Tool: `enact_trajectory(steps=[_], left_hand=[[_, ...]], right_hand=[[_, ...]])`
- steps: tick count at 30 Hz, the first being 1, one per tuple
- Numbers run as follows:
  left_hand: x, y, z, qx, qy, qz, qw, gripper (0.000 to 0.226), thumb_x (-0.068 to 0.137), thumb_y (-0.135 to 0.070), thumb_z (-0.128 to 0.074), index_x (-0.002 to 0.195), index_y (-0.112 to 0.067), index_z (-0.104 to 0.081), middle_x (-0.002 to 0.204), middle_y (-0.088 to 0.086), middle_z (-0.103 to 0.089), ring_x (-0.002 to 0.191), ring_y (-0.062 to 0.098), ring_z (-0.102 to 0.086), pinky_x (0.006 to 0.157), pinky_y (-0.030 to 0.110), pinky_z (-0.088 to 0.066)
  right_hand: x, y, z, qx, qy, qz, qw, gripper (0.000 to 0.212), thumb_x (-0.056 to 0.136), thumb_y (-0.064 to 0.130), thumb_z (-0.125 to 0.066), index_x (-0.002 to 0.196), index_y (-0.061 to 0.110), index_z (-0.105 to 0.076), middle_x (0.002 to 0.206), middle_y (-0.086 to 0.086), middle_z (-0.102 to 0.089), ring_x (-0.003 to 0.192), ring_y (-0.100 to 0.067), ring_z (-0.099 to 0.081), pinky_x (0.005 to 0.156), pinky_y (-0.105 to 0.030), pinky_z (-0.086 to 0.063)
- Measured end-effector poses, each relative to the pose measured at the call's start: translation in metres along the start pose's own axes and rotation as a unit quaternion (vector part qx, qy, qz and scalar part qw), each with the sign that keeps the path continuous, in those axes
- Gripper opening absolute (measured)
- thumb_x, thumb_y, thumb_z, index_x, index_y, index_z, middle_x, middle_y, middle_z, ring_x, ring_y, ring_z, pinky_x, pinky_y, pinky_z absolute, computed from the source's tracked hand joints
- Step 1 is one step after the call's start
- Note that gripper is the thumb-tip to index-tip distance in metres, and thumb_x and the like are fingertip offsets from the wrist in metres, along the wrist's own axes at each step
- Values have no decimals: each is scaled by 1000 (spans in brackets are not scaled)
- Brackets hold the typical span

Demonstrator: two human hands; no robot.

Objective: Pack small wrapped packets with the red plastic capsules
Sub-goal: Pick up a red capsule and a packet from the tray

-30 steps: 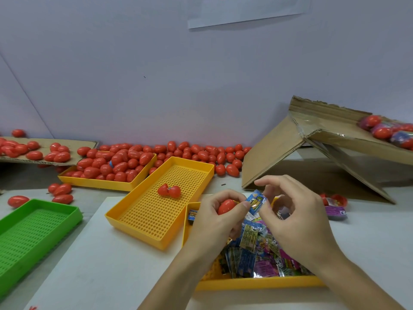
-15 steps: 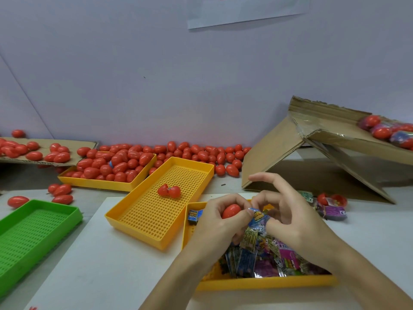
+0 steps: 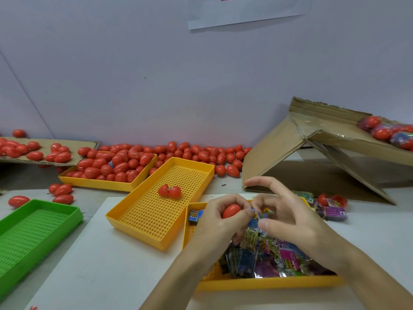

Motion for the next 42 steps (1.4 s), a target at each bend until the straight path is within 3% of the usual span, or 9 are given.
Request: enact_trajectory(steps=[4,8,18,21,24,29,34,36,42], left_hand=[[-1,-1,-3,18,9,-2,1000,13,85,-24,-63,75,-17,-61,53,-3,-44,49,11,-39,51,22,-39],[-3,-2,-7,58,23,-5,998,14,84,-29,-64,73,-22,-62,52,-10,-50,49,4,-46,53,20,-42],[-2,-5,-2,60,-32,-22,997,14,85,-26,-67,76,-16,-64,54,-9,-49,49,9,-43,51,25,-40],[-2,-3,-1,66,-36,-21,997,13,93,-18,-67,81,-14,-66,56,-10,-51,49,7,-46,51,24,-41],[-2,-1,-1,75,-35,-14,996,10,93,-17,-65,88,-9,-66,57,-12,-52,50,4,-48,53,20,-43],[-2,-1,-3,69,-26,-10,997,7,88,-21,-65,83,-15,-65,57,-15,-54,50,4,-52,53,18,-44],[-2,0,-4,84,-10,-10,996,10,96,-10,-61,88,-14,-64,56,-17,-57,51,1,-56,53,14,-45],[-2,-2,-5,80,0,-10,997,8,97,-8,-59,91,-12,-63,57,-16,-59,51,2,-58,53,14,-45],[-3,-1,-4,70,2,-15,997,8,95,-16,-64,90,-22,-63,62,-10,-52,54,5,-52,56,20,-46]], right_hand=[[3,0,2,-10,-47,-38,998,45,86,63,-57,127,43,-57,74,-8,-57,68,-28,-47,66,-38,-40],[3,5,1,-9,-46,-28,999,24,90,40,-64,113,35,-64,74,-3,-72,75,-14,-70,73,-20,-53],[2,11,3,-71,-57,-48,995,33,78,46,-67,104,25,-65,82,-6,-77,87,-24,-72,92,-49,-53],[2,8,4,-70,-62,-53,994,25,81,48,-64,92,26,-69,69,-7,-73,71,-27,-68,80,-47,-55],[2,8,4,-72,-73,-62,993,26,80,51,-61,83,28,-72,48,-2,-50,47,-13,-41,56,-25,-41],[1,12,5,-99,-80,-81,989,43,76,62,-54,79,26,-78,69,-26,-60,55,-9,-48,56,-13,-41],[2,12,2,-86,-63,-97,990,41,82,60,-50,72,30,-77,54,6,-57,50,3,-49,54,-9,-39],[3,9,2,-73,-46,-109,990,40,86,59,-48,70,34,-76,54,11,-58,51,3,-51,57,-10,-39],[3,4,-1,-33,-10,-111,993,48,86,66,-56,89,24,-80,73,-22,-54,67,-23,-41,67,-40,-36]])
Point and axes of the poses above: each hand's wrist, its own x-axis towards the middle knuckle, its own z-axis out of the back of the hand, y = z × x, the point moved 4 cm from there along x, towards the middle knuckle
